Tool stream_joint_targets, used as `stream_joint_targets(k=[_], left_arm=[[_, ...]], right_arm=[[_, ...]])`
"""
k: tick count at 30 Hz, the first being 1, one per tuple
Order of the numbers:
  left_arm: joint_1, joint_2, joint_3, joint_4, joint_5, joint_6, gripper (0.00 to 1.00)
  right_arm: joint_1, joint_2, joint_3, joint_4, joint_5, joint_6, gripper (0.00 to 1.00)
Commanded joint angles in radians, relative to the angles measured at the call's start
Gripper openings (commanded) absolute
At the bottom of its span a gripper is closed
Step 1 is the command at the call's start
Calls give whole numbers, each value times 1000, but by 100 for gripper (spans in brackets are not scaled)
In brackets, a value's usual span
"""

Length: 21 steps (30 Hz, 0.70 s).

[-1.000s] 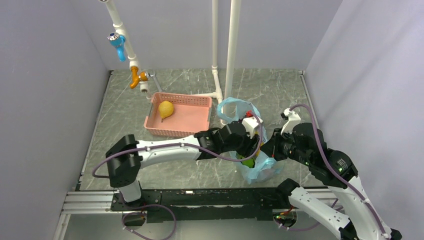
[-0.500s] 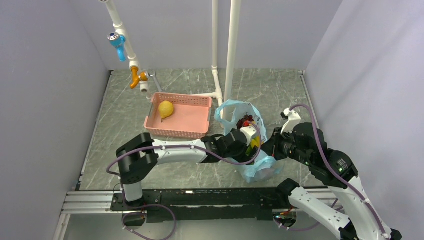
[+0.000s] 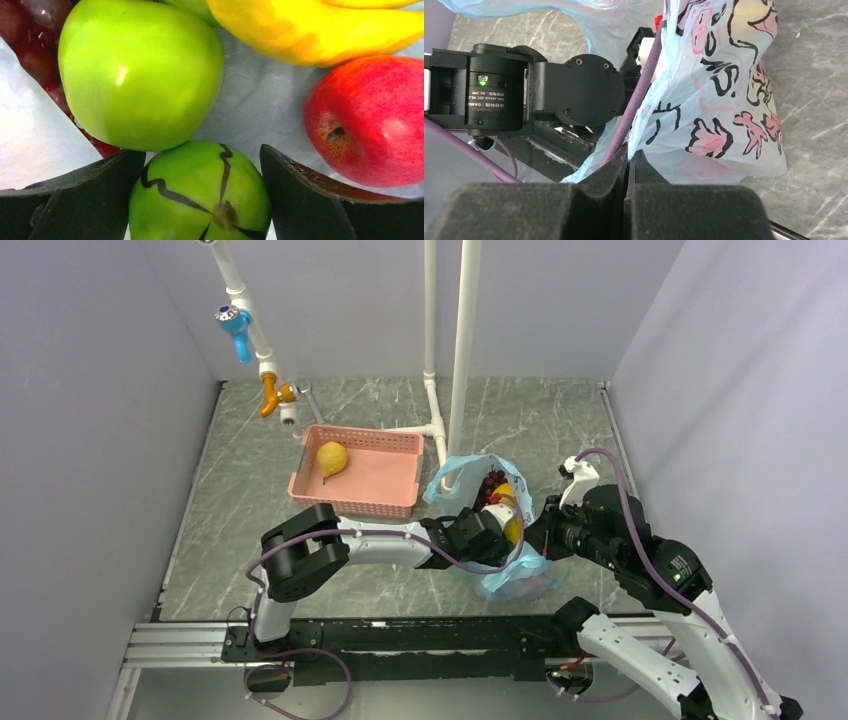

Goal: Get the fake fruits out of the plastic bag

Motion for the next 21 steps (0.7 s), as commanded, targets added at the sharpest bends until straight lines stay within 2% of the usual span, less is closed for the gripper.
stream_joint_targets(k=[1, 4, 7, 9, 10, 11, 21], left_arm=[[-6, 8, 29, -8, -46, 30, 82], [-6, -27, 41, -14, -35, 48, 57], [-6, -69, 60, -36, -33, 64, 40], [-6, -101, 62, -35, -28, 74, 35], [-5, -118, 62, -36, -28, 77, 29], [-4, -135, 64, -38, -28, 78, 26], [4, -286, 71, -26, 34, 92, 21]], right_arm=[[1, -1, -4, 59, -10, -11, 0], [1, -10, -14, 60, -2, -5, 0], [1, -17, -26, 66, -1, 0, 0], [1, -18, -31, 65, -2, 2, 0], [2, -18, -33, 65, -1, 2, 0], [1, -20, -35, 67, -1, 2, 0], [1, -37, -62, 70, 12, 2, 0]])
